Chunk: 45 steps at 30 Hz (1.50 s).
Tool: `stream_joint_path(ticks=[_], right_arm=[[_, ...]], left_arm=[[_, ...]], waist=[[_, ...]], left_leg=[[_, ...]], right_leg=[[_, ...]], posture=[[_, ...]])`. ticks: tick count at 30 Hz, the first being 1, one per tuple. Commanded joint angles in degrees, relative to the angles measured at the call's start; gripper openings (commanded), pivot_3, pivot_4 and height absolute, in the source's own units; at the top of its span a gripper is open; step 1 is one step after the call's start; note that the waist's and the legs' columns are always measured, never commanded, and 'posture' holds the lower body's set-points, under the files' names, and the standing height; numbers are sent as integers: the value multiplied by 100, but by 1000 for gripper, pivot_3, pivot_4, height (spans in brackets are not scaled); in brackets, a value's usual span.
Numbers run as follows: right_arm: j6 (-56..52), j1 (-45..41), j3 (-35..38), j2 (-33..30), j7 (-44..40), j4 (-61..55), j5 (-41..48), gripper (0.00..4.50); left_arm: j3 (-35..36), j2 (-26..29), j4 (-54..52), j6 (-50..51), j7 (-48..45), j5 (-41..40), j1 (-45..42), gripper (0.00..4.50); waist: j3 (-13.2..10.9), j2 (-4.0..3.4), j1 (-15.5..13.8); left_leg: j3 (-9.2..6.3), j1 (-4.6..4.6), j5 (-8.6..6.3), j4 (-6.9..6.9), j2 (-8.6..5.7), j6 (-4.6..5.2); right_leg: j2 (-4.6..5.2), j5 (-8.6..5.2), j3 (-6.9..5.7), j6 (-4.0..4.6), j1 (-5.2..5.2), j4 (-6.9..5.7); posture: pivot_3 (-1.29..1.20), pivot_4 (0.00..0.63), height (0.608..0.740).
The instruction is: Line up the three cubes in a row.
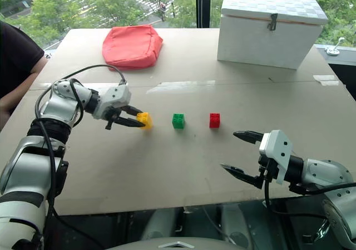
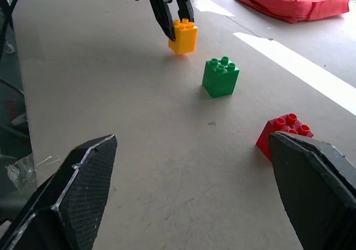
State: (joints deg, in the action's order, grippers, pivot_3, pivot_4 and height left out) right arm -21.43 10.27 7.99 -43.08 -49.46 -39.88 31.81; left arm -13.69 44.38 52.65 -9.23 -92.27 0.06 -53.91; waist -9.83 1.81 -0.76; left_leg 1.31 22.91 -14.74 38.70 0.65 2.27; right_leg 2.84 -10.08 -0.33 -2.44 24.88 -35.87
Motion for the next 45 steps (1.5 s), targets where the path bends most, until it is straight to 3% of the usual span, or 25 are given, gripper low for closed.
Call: stream_joint_path(ticks=[1, 30, 31, 32, 36, 41, 45], right_arm=[[36, -19, 197, -26, 58, -196, 78, 4500], [11, 43, 203, -10, 130, -267, 158, 4500], [2, 55, 196, -7, 152, -290, 159, 4500], [-4, 64, 192, -6, 170, -308, 161, 4500], [-12, 112, 204, 0, 201, -337, 154, 4500], [33, 44, 227, 69, 233, -162, 153, 4500], [-51, -181, 364, 317, 630, -4, 171, 4500]], left_arm=[[72, 95, 178, -272, -23, 58, -155, 1331], [259, -40, 1149, -1091, 11, 372, -502, 1331], [266, -53, 1161, -1123, 30, 379, -513, 2316], [287, -65, 1169, -1140, 55, 375, -521, 2575], [434, -36, 1057, -936, 7, 172, -456, 4436], [839, 349, 170, -175, -23, -562, 237, 4436], [1726, 567, -1556, 1215, 726, -1289, 1379, 4436]], waist=[[0, 0, 0], [1, 1, -3], [1, 1, -3], [1, 1, -3], [1, 1, -1], [1, 1, 57], [1, 1, 92]], left_leg=[[0, 0, 0, 0, 0, 0], [-1, 0, 0, 2, 0, 0], [-1, 0, 0, 2, 0, 0], [-1, 0, 0, 2, 0, 0], [-2, 0, 0, 2, 0, 0], [-7, -4, 0, 2, 9, 0], [-16, -5, 0, 2, 37, 0]], right_leg=[[0, 0, 0, 0, 0, 0], [0, 4, -4, -7, -3, 0], [0, 4, -4, -7, -3, 0], [0, 4, -3, -7, -3, 0], [0, 4, -4, -7, -4, 0], [0, 5, 1, -7, -2, 0], [-1, 5, 0, -7, -2, -2]], posture=[[0, 150, 740], [0, 150, 740], [0, 150, 740], [0, 150, 740], [0, 150, 740], [0, 150, 740], [0, 150, 740]])
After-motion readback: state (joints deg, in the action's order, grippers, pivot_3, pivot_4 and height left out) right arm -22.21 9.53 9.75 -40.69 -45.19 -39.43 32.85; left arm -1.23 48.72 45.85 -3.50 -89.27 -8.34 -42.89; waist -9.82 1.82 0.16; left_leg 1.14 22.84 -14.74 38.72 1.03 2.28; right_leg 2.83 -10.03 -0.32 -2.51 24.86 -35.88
